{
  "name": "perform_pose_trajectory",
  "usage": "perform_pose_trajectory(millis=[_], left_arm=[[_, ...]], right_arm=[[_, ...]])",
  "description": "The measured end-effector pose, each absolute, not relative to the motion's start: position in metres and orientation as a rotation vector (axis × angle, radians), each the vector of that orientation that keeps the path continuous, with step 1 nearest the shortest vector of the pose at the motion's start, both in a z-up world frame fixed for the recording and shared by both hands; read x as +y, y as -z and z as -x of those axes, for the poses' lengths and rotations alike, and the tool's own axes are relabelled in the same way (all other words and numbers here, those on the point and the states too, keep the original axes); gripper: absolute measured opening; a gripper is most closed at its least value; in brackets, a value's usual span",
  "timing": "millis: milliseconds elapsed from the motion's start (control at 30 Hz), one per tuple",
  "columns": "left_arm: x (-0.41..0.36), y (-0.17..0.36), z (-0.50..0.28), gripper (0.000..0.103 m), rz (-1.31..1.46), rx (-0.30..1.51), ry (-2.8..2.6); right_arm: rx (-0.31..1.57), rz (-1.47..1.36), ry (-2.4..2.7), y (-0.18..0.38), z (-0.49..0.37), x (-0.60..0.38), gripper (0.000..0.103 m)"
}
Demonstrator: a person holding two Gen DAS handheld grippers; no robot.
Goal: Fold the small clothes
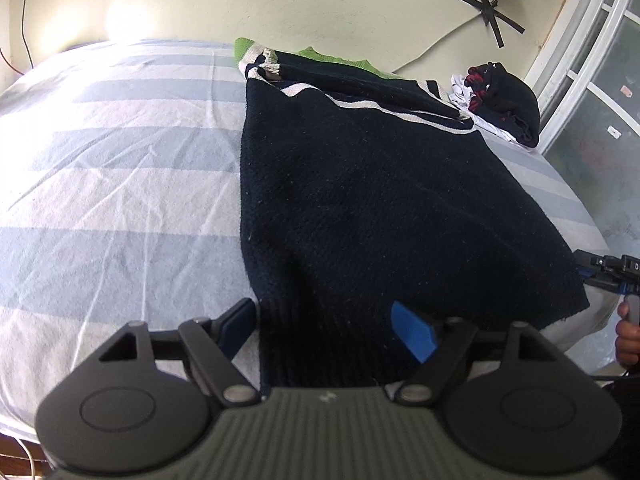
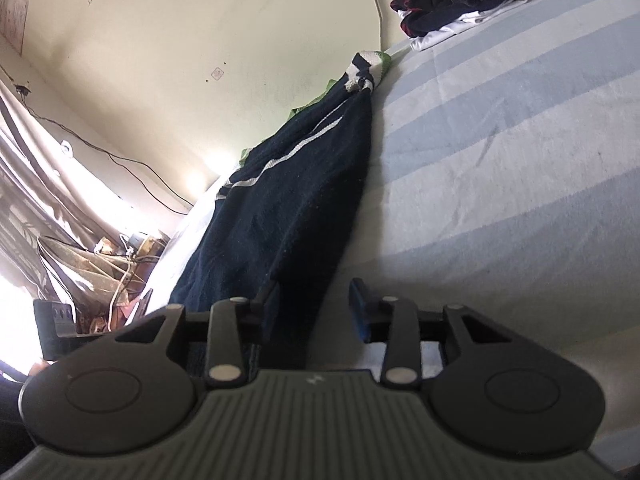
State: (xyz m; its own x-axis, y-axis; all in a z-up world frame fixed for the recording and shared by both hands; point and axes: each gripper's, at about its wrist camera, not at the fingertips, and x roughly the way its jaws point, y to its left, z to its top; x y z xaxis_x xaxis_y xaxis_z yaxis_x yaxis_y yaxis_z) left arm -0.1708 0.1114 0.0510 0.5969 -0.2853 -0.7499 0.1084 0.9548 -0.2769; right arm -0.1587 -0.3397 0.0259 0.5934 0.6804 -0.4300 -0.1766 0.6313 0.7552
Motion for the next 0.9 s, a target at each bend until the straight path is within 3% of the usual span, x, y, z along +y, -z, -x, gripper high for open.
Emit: perform_pose_trajectory(millis=[267,600,900], left_arm=[[0.110,-0.051,0.172,0.079,0.212,0.901,0.232],[0.112,-0.051,0.172,0.076,0.222,0.907,0.241],[0.115,-0.054,0.177,0.063,0.232,0.937,0.275]], right_arm=[[0.698,-0.653,-0.589,-0.030,0.169,-0.327,0.064],[0.699,-0.650,-0.598,-0.029,0.167,-0.328,0.065],[0.770,-0.617,-0.624,-0.035,0.168,-0.329,0.063]])
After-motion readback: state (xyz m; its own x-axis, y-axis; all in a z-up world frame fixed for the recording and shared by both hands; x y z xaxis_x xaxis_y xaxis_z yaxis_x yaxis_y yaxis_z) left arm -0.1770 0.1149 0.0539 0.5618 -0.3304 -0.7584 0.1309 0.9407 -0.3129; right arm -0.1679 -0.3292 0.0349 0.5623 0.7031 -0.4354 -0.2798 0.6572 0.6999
